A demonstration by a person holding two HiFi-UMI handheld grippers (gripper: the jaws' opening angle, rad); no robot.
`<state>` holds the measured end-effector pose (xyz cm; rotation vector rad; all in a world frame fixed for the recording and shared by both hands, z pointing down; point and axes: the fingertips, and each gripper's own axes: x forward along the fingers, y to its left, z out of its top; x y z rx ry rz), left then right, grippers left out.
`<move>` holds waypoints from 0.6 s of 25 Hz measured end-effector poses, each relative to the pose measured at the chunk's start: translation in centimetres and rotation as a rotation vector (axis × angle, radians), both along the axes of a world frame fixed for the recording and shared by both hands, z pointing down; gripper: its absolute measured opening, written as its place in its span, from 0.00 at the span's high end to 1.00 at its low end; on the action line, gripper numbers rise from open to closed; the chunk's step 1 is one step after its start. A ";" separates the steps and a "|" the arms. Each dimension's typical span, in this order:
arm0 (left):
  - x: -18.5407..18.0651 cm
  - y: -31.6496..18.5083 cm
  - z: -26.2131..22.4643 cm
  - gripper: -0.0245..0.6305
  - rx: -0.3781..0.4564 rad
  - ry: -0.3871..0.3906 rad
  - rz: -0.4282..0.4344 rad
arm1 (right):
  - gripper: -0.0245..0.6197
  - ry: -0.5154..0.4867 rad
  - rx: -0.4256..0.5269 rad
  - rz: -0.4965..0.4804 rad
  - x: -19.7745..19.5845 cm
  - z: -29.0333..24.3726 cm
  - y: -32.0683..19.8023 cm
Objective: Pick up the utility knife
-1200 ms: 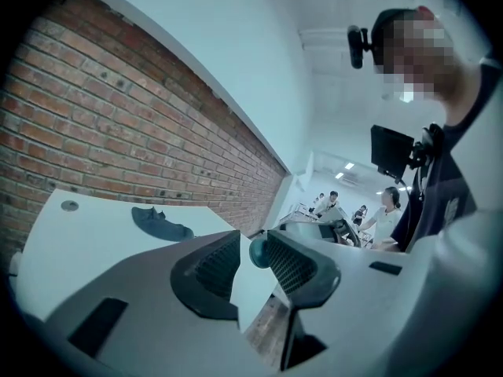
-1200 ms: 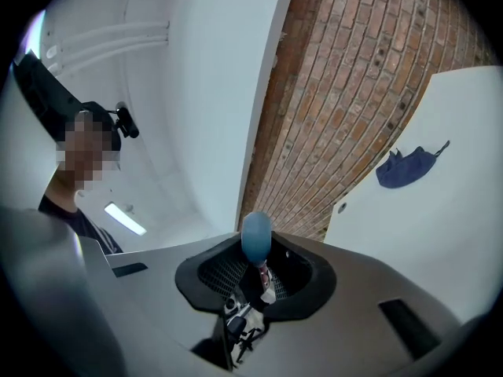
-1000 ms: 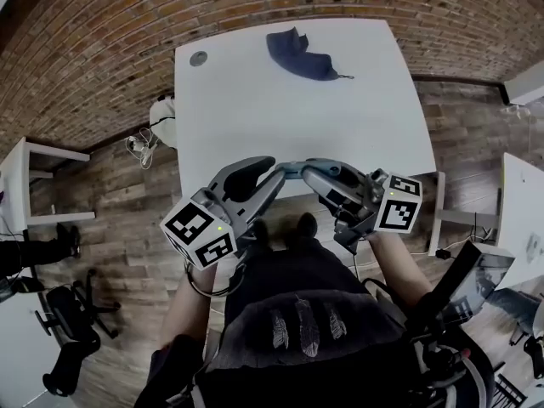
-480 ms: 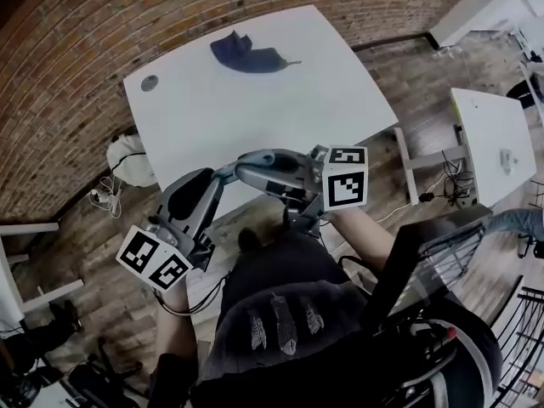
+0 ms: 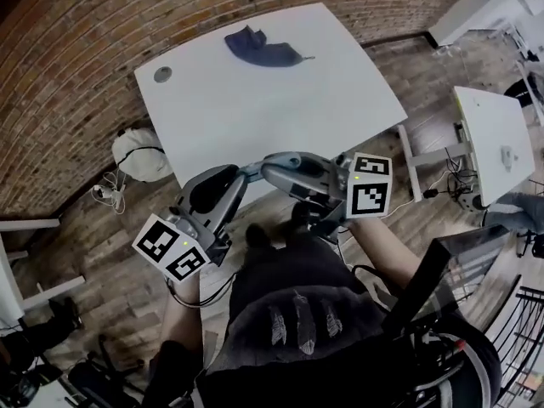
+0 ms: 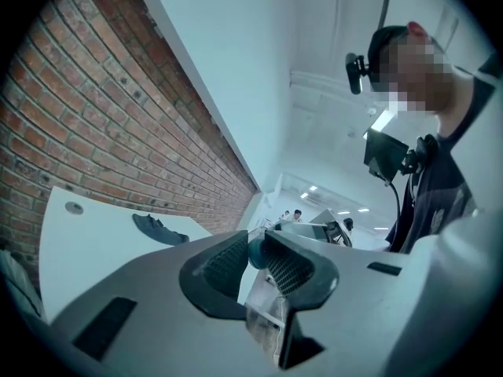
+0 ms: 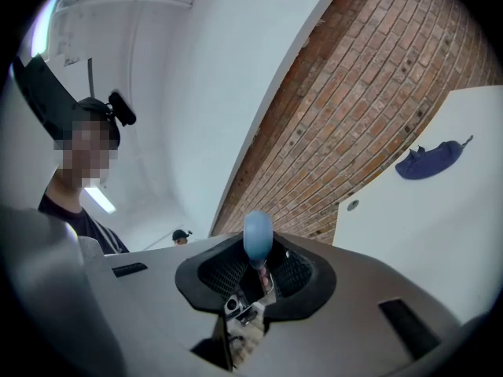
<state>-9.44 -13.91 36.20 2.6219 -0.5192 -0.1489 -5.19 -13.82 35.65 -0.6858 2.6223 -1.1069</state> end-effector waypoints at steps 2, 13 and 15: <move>0.6 0.3 0.1 0.87 -0.004 0.005 0.020 | 0.85 -0.003 -0.009 0.019 0.7 0.2 0.3; 0.2 0.5 0.1 0.88 -0.038 0.010 0.016 | 0.85 -0.069 -0.021 0.005 0.8 0.7 0.3; 0.7 0.8 0.0 0.87 -0.054 0.016 0.028 | 0.85 -0.087 -0.012 -0.006 1.3 0.4 0.5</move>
